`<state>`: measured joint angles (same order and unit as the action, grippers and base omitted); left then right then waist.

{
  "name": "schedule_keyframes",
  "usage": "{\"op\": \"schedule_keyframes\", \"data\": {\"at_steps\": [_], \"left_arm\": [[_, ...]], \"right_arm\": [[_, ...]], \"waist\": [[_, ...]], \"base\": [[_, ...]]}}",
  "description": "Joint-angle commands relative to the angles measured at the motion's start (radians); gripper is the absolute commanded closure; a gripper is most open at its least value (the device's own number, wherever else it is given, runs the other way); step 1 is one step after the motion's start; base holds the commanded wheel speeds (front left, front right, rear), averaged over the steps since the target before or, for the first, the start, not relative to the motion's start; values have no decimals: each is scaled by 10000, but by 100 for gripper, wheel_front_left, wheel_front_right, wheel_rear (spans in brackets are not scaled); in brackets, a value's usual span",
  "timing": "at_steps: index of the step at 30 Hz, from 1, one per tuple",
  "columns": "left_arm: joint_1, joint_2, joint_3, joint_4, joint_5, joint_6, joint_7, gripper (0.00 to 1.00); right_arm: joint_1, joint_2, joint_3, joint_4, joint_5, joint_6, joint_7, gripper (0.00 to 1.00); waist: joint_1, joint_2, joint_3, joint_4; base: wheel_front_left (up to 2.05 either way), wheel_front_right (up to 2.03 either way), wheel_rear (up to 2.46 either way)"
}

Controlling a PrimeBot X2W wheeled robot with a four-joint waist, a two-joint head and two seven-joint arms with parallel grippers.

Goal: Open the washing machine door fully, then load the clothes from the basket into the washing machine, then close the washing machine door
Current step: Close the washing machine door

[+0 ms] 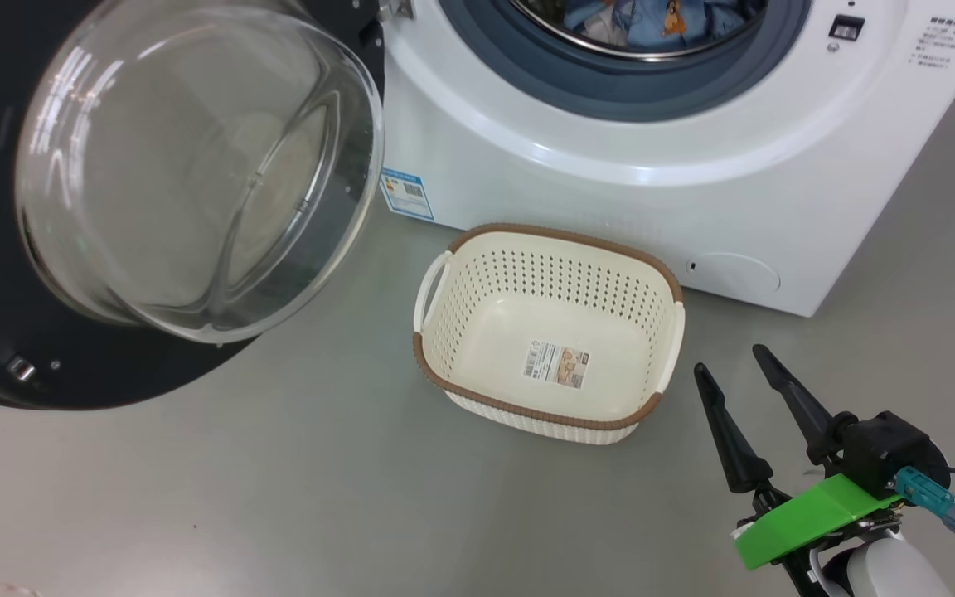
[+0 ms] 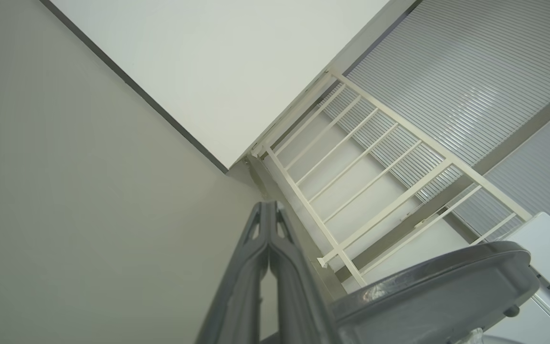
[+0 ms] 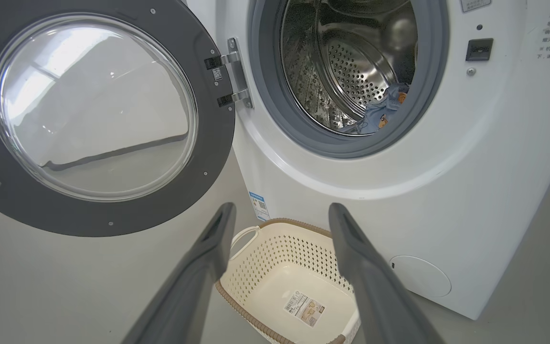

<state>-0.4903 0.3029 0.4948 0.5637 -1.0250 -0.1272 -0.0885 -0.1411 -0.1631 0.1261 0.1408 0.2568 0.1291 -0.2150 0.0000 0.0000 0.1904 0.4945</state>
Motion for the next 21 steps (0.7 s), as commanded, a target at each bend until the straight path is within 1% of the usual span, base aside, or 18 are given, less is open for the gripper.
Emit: {"op": "schedule_keyframes", "data": {"at_steps": [1, 6, 11, 14, 17, 21], "left_arm": [[-363, 703, 278, -139, -158, -33, 92, 100], [-1014, 1044, 474, 633, -1526, -33, 999, 100], [-1486, 1212, 853, 1213, -2772, -33, 1809, 100], [-1621, 1274, 1014, 1324, -3395, -34, 2346, 100], [-1666, 1284, 1031, 1270, -3857, -34, 2900, 100], [-1605, 1329, 964, 1280, -4099, -34, 3310, 100]], "right_arm": [[-55, 9, 214, -300, -62, 16, 2, 0], [-169, -27, 168, -545, -143, 16, 165, 0], [-255, -113, 111, -717, -185, 16, 283, 0], [-298, -132, 95, -794, -200, 16, 327, 0], [-329, -153, 86, -847, -207, 16, 349, 0], [-397, -145, 122, -864, -211, 16, 362, 0]], "waist": [[0, 0, 204, -121], [0, 0, 579, -322], [0, 0, 881, -489], [0, 0, 1007, -585], [0, 0, 1092, -644], [0, 0, 1154, -728]], "base": [[0, 0, 0], [0, 0, 0], [0, 0, 0], [0, 0, 0], [0, 0, 0], [0, 0, 0]]}}
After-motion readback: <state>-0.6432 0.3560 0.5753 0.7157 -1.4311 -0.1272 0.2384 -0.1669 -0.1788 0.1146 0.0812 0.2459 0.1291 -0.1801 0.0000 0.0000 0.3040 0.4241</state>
